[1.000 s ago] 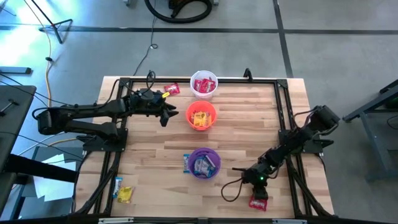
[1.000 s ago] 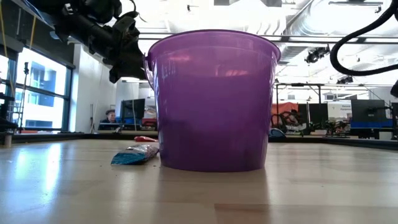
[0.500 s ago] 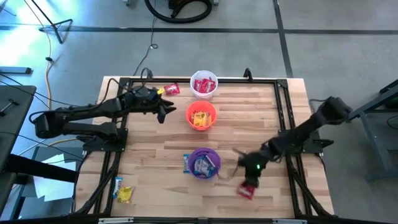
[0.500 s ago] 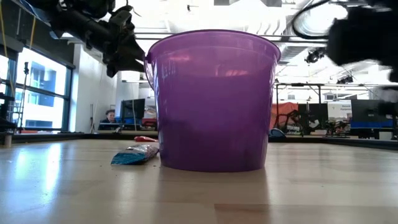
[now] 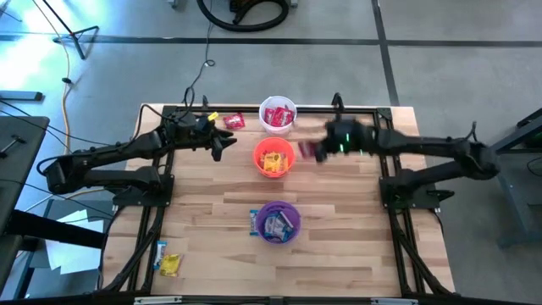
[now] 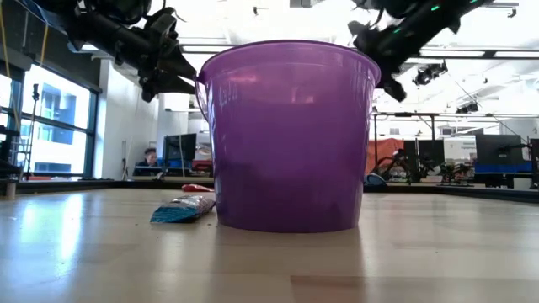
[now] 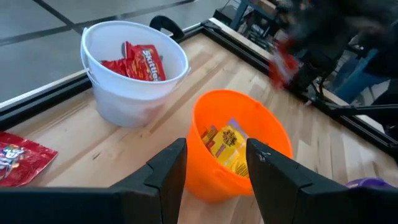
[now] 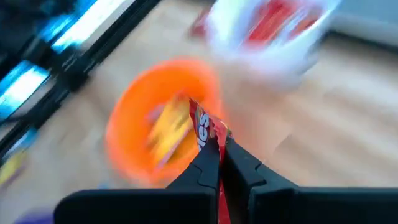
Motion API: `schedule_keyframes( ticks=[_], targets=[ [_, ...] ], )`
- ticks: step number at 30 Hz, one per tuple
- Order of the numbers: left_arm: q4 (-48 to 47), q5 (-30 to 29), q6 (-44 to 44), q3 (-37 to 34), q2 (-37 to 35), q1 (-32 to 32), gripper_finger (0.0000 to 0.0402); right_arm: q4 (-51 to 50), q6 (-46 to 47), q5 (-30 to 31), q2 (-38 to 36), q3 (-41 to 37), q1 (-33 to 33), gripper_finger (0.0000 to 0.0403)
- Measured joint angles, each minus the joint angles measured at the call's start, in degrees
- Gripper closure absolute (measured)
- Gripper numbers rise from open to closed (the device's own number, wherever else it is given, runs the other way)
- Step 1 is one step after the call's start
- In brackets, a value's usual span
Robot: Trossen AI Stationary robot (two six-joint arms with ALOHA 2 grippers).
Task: Sort candy
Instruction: Put the red candy into the white bucket
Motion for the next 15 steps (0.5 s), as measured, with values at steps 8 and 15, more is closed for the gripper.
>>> schedule_keyframes(
  ticks=[8, 15],
  targets=[
    [0.0, -0.1, 0.0, 0.0, 0.0, 0.0, 0.0248, 1.8, -11.1, -9.8, 15.2, 16.4, -19.2, 0.0403],
    [0.0, -0.6, 0.0, 0.0, 0.0, 0.0, 0.0248, -3.0, -14.1, -20.2, 34.3, 33.7, -22.9, 0.0403]
  ],
)
